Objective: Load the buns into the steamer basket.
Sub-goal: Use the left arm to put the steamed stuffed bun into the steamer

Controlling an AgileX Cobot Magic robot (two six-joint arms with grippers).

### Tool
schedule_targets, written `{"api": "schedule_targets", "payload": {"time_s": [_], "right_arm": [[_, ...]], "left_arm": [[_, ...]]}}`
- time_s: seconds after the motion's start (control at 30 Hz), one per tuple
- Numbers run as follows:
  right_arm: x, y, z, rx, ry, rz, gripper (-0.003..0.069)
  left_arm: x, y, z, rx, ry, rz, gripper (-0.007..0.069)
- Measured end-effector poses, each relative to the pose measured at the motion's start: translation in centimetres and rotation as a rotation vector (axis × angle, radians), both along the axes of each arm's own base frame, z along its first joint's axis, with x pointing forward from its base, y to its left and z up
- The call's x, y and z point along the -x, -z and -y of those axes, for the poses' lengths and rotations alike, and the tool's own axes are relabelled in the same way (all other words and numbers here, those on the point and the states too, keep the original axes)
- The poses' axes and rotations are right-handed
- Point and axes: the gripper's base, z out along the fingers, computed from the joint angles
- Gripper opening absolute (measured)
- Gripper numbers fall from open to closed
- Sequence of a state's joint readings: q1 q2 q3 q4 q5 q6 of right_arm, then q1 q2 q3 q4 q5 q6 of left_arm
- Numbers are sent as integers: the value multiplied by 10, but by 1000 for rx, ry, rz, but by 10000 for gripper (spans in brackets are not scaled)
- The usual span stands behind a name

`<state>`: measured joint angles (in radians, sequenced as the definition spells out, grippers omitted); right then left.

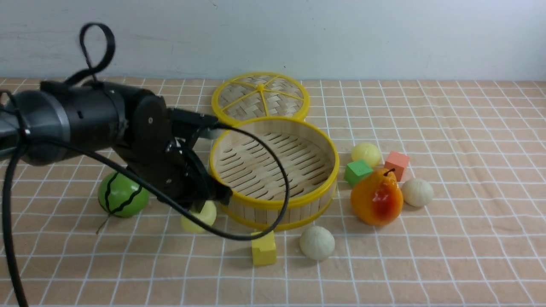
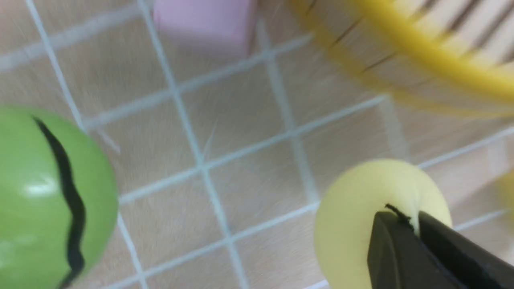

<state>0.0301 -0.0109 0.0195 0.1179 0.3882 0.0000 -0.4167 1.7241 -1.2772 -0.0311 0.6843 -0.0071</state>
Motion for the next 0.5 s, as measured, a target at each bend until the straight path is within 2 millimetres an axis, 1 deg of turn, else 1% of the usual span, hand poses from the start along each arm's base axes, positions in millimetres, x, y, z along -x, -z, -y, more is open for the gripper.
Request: {"api": "schedule_targets", "payload": {"time_s": [0.03,0.1,0.17,0.2,0.3,0.33,0.37,0.4,0.47,0.5], "right_arm": [[0,0,0,0,0,0,239],[0,0,0,0,0,0,239],[0,0,0,0,0,0,239],[0,0,0,0,0,0,239],[0,0,0,0,0,0,239],[0,0,0,0,0,0,239],[0,0,0,0,0,0,239],[0,0,0,0,0,0,239],[0,0,0,0,0,0,239],[0,0,0,0,0,0,239]], "left_arm": [[0,-13,5,16,19,45,-13],[0,-32,17,52,45,116,-13],[-7,-41,28,86,59,171,-13],[-13,-40,33,95,61,189,-13],[-37,-18,43,78,66,200,-5],[-40,-13,44,71,67,192,-1],[-52,5,49,36,76,170,24],[-56,13,51,21,80,158,43],[-64,28,54,-3,84,124,109],[-67,32,55,-15,85,105,158]]}}
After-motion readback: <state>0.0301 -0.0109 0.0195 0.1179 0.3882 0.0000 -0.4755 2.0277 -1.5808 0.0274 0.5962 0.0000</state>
